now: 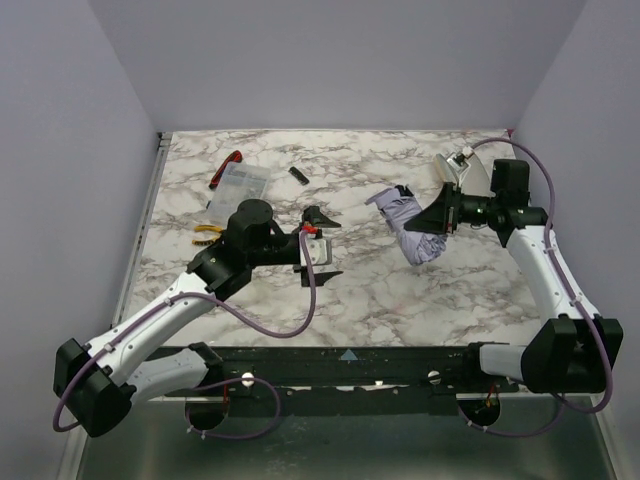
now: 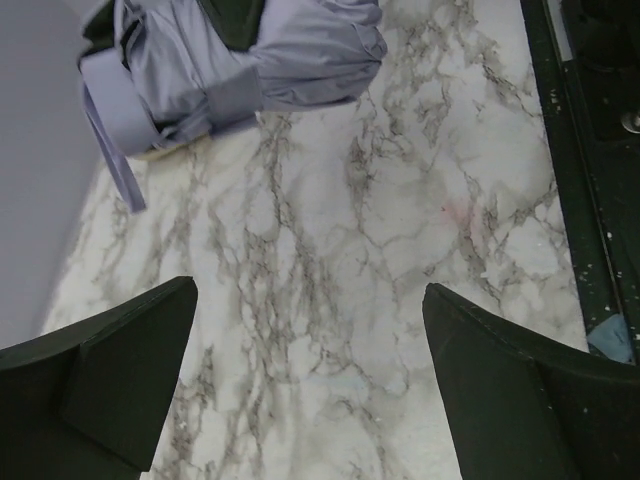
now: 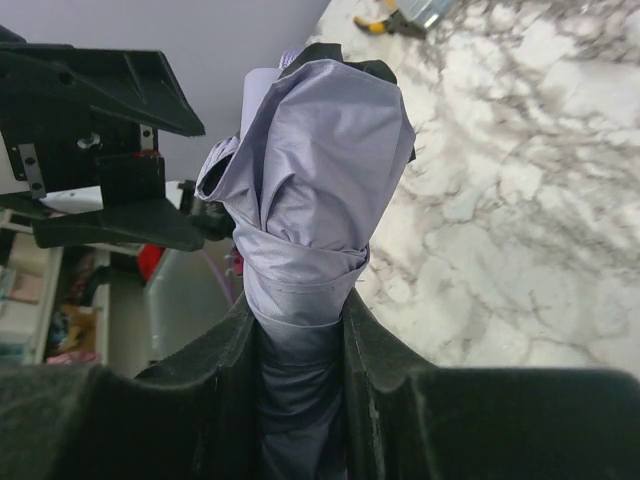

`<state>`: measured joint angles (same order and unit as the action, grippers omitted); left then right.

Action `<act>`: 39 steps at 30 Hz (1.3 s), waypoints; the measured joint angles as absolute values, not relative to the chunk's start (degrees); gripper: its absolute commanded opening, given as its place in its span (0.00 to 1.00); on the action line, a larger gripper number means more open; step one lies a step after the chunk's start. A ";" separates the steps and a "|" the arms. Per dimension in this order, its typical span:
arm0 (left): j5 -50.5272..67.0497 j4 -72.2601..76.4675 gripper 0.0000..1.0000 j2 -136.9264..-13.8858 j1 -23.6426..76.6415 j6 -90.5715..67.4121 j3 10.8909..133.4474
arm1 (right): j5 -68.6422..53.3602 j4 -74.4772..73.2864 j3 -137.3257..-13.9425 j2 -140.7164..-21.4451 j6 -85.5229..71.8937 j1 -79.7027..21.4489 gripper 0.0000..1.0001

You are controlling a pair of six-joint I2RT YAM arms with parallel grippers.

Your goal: Open the umbrella

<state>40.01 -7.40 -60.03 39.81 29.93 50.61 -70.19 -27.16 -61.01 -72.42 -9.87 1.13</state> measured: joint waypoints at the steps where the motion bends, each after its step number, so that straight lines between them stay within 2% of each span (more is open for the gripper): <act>1: 39.38 -6.48 0.91 -59.68 40.51 31.33 50.37 | -70.81 -27.20 -60.29 -72.42 -10.55 0.89 0.00; 6: 38.09 -2.15 0.91 -60.25 41.76 30.35 52.12 | -72.44 -25.28 -58.37 -71.37 -15.07 -0.01 0.00; 10: 37.69 -0.14 0.98 -61.25 42.39 30.79 54.68 | -72.62 -22.11 -57.80 -69.82 -18.65 -1.48 0.00; 17: 36.40 0.34 0.98 -60.97 48.03 58.39 53.74 | -72.47 -25.12 -57.63 -69.97 -16.95 -8.67 0.00; 23: 35.99 -0.69 0.98 -62.00 49.23 78.00 51.70 | -73.01 -23.05 -57.32 -72.03 -20.10 -13.65 0.07; 29: 32.84 -3.81 0.79 -65.32 50.87 89.32 49.89 | -74.61 -22.83 -57.32 -73.67 -20.69 -17.50 0.11; 32: 31.07 -4.16 0.64 -65.93 51.77 92.36 49.60 | -74.70 -23.75 -57.28 -73.69 -19.94 -18.92 0.17; 34: 30.44 -3.99 0.49 -65.93 52.10 93.25 49.60 | -74.65 -24.73 -57.25 -73.71 -19.18 -19.33 0.30; 35: 30.35 -3.97 0.39 -65.93 52.29 93.25 49.60 | -74.54 -25.34 -57.25 -73.71 -18.68 -19.46 0.39; 38: 30.13 -4.84 0.18 -65.84 52.58 92.33 49.80 | -74.41 -27.49 -57.41 -73.71 -17.30 -19.55 0.68; 39: 30.00 -5.26 0.11 -65.84 52.64 92.23 49.80 | -74.08 -28.51 -57.78 -73.71 -16.60 -19.57 0.74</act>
